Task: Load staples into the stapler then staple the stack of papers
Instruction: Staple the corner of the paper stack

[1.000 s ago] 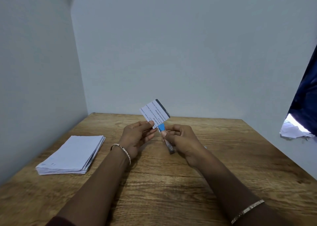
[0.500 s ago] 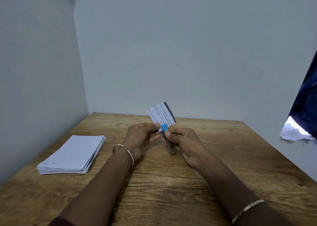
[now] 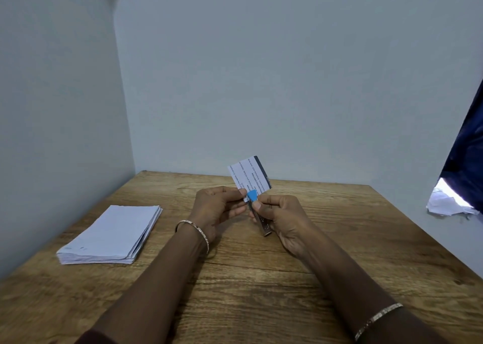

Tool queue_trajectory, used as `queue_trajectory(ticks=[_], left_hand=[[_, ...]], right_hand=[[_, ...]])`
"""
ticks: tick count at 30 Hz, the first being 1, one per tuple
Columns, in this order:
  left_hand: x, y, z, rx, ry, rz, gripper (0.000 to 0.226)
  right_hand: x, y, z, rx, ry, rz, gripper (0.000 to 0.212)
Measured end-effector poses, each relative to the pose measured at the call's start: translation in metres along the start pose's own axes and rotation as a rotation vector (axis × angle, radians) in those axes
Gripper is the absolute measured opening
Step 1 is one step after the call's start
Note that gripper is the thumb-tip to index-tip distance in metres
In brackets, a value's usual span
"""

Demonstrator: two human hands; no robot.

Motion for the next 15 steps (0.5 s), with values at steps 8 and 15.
queue_trajectory(ticks=[8,15], left_hand=[[0.002,0.0022,0.0029,0.025,0.001,0.022,0.017],[0.0025,0.0017,0.0047,0.02,-0.022,0.009,0.008]], right_hand=[[0.0014,0.0009,-0.0013,-0.085,-0.113,-0.005,0.007],[-0.0009,-0.0003,-0.0033,-0.038,0.019,-0.001,0.007]])
Point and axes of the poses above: each hand's wrist, its own x-axis towards the middle knuckle, its own z-axis out of the back of the hand, y = z × x, the point moved 7 cm from there along x, towards the middle knuckle, and after that the axes turned 14 degrees about -x, right-handed, at the moved point
